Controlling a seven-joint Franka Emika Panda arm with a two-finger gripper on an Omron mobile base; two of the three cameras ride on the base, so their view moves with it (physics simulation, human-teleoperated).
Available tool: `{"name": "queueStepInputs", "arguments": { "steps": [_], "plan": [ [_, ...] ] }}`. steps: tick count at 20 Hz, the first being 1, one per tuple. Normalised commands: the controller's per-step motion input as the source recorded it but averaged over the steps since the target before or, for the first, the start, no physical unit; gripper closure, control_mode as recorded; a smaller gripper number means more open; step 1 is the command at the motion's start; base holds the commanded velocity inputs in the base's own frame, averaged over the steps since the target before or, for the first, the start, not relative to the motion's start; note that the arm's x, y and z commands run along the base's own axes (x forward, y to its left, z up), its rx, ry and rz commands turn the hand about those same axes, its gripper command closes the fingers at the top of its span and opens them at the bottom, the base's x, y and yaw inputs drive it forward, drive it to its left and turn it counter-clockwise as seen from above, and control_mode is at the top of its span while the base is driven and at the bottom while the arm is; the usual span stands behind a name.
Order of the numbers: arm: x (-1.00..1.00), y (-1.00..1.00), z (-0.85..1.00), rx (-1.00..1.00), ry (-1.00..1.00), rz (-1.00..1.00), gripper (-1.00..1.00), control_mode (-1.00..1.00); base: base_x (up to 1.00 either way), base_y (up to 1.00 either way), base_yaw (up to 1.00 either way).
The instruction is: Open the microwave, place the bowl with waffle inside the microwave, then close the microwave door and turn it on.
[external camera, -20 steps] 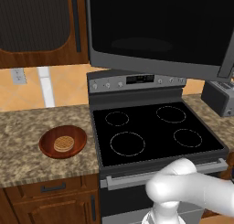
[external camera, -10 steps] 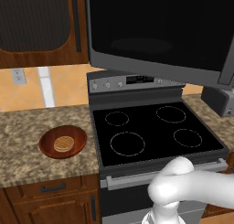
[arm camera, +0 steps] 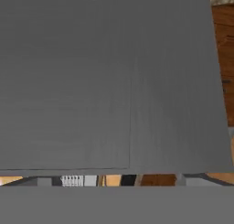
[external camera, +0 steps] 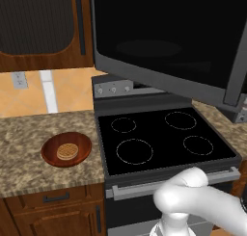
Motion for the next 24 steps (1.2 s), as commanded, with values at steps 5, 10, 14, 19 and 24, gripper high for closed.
{"name": "queueStepInputs", "arguments": {
  "steps": [5, 10, 14, 19, 24],
  "plan": [
    [-0.36, 1.00, -0.13, 0.00, 0.01, -0.14, -1.00, -1.00, 0.00, 0.00, 0.00],
    [-0.21, 1.00, -0.16, 0.00, 0.00, -0.18, -1.00, -1.00, 0.00, 0.00, 0.00],
    [-0.03, 1.00, -0.21, -0.04, 0.00, -0.15, -1.00, -1.00, 0.00, 0.00, 0.00],
    [0.06, 1.00, -0.21, -0.13, 0.00, -0.14, -1.00, -1.00, 0.00, 0.00, 0.00],
    [0.45, 1.00, -0.26, -0.17, 0.00, -0.10, -1.00, -1.00, 0.00, 0.00, 0.00]
  ]
}}
